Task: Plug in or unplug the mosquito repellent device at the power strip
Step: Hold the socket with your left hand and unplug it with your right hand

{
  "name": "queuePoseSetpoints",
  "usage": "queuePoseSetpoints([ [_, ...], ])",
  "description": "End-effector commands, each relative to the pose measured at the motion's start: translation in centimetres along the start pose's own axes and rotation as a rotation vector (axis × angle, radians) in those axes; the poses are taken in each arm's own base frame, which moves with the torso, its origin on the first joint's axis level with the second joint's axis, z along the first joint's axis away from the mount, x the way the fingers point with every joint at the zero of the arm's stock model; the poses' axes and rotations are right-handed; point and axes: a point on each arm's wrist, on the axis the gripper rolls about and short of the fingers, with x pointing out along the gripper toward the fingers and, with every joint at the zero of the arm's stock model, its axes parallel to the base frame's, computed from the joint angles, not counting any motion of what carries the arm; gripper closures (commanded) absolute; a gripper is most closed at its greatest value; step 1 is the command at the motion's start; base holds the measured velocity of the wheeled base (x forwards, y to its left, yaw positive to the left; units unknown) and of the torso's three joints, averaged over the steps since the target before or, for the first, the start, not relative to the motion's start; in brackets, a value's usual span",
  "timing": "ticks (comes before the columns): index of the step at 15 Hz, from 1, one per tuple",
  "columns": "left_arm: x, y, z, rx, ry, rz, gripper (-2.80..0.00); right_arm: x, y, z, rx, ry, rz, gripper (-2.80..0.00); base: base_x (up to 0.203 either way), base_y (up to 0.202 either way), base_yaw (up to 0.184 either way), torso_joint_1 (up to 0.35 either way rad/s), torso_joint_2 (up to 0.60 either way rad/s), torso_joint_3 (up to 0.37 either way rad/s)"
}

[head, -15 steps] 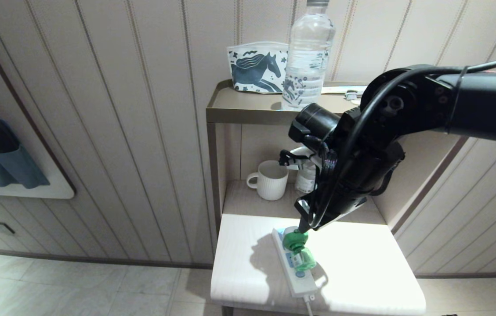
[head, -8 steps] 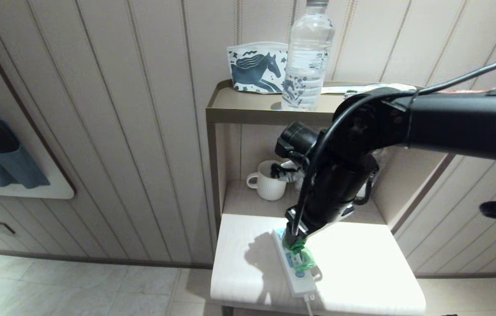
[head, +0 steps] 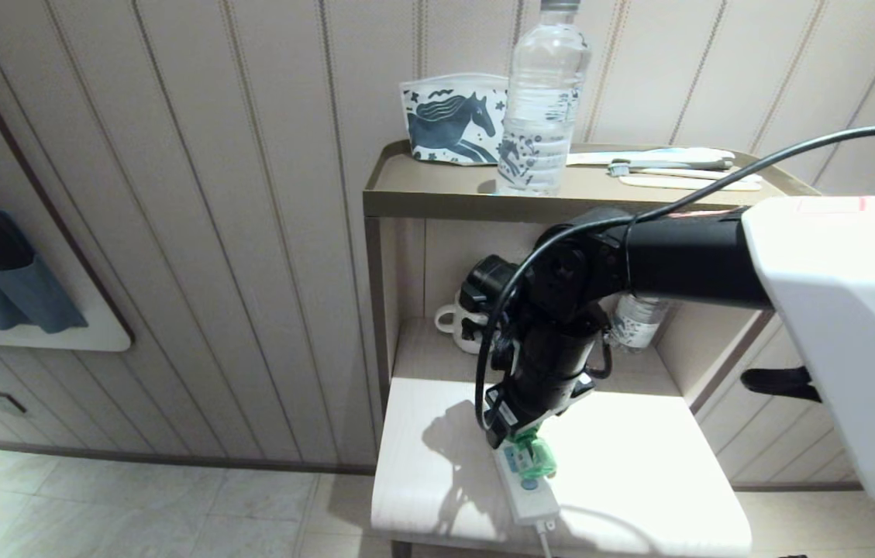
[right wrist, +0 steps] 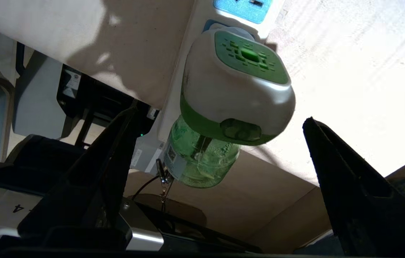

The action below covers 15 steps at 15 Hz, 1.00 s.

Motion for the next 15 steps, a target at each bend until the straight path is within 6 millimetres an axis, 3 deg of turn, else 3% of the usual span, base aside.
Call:
queuePoseSetpoints([
  [1, 0.0, 0.0, 0.0, 0.000, 0.000, 0.000, 0.00, 0.5, 0.0, 0.1, 0.000, 0.015, -0.003, -2.80, 0.000, 0.000, 0.000, 0.000, 0.00, 0.000],
  [8, 0.0, 0.0, 0.0, 0.000, 0.000, 0.000, 0.00, 2.8, 0.2, 0.6, 0.138, -0.026, 0.006, -2.80, 0.000, 0.000, 0.000, 0.000, 0.00, 0.000],
  [15, 0.0, 0.0, 0.0, 0.000, 0.000, 0.000, 0.00, 3.0, 0.1, 0.3, 0.180, -0.064, 0.007, -2.80, 0.000, 0.000, 0.000, 0.000, 0.00, 0.000],
])
